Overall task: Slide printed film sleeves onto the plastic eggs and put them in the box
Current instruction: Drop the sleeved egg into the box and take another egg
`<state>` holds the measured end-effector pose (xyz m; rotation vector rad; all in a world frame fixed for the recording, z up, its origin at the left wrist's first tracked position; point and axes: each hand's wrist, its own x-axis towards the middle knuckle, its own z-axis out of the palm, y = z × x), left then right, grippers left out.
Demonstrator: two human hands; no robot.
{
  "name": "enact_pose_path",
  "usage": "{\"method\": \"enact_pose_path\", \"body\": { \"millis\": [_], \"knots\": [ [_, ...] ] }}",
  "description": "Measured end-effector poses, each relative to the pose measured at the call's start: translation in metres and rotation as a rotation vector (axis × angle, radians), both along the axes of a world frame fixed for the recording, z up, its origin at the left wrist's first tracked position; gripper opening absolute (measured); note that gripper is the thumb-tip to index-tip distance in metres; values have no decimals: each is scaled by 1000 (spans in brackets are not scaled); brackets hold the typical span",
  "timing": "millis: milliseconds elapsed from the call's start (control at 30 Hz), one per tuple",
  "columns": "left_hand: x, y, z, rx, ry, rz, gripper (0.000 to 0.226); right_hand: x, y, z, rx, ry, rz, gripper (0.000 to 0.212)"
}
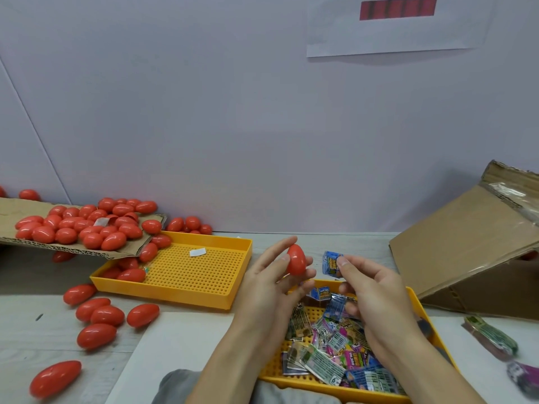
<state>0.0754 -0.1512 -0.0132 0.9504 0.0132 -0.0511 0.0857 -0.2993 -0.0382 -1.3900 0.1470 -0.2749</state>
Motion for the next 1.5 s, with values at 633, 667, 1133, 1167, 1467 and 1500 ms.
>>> {"method": "enact_pose_path", "body": {
  "millis": [633, 667, 1133, 1167, 1467, 1500],
  "knots": [
    [2, 8, -1, -313, 62, -143, 40, 0, 0, 0, -9, -2, 5, 6],
    [2, 8, -1, -310, 58, -148, 40, 0, 0, 0, -9, -3, 5, 6],
    [8, -2, -15, 189, -56, 73, 19, 1, 0, 0, -5, 4, -8, 5],
    [9, -3, -17, 243, -77, 73, 17, 1, 0, 0, -14, -2, -10, 5],
    [8, -4, -22, 494, -169, 38, 28, -2, 2, 1, -130, -92, -13, 7],
    [8, -4, -22, 501, -173, 27, 29, -3, 3, 1, -146, -105, -8, 9]
  ]
}}
